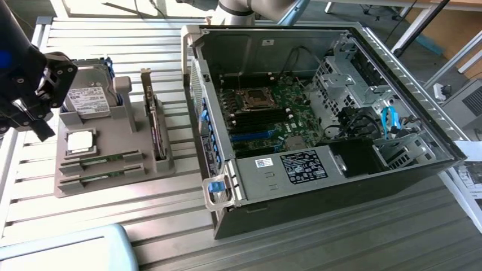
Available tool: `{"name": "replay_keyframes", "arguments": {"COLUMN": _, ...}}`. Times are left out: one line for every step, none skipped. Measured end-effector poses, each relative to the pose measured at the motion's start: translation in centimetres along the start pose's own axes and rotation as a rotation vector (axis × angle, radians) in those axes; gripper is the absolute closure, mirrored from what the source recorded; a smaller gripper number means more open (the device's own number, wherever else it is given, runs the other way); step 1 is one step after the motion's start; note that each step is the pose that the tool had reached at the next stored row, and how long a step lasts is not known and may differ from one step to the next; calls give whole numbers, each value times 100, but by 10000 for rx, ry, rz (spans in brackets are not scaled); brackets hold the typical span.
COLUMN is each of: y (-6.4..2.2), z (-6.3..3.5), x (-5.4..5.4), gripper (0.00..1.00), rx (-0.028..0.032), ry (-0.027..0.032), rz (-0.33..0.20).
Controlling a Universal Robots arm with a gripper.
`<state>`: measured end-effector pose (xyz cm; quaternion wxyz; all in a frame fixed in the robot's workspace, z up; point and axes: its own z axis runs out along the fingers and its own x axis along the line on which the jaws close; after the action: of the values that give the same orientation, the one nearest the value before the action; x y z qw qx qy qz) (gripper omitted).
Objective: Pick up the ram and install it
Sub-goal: 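Pick up the ram and move it above insertion slot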
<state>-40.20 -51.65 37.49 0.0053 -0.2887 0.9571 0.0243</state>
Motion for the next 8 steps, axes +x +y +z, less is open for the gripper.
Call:
{"name": "replay_keyframes", "arguments": {"y": 0, "z": 5, "x": 0, "gripper": 89, "rx": -6, "ry": 10, "rz": -223}}
{"name": "replay_keyframes", "arguments": {"y": -1, "z": 11, "x": 0, "gripper": 89, "rx": -13, "ry": 25, "rz": -550}}
{"name": "replay_keyframes", "arguments": {"y": -1, "z": 16, "x": 0, "gripper": 89, "rx": -18, "ry": 32, "rz": -729}}
{"name": "replay_keyframes", "arguments": {"y": -1, "z": 20, "x": 1, "gripper": 89, "rx": -22, "ry": 41, "rz": -915}}
{"name": "replay_keyframes", "arguments": {"y": -1, "z": 24, "x": 1, "gripper": 89, "rx": -26, "ry": 48, "rz": -1077}}
{"name": "replay_keyframes", "arguments": {"y": -2, "z": 33, "x": 1, "gripper": 89, "rx": -35, "ry": 63, "rz": -1448}}
{"name": "replay_keyframes", "arguments": {"y": -2, "z": 39, "x": 1, "gripper": 89, "rx": -41, "ry": 74, "rz": -1697}}
{"name": "replay_keyframes", "arguments": {"y": -2, "z": 46, "x": 1, "gripper": 89, "rx": -47, "ry": 85, "rz": -1948}}
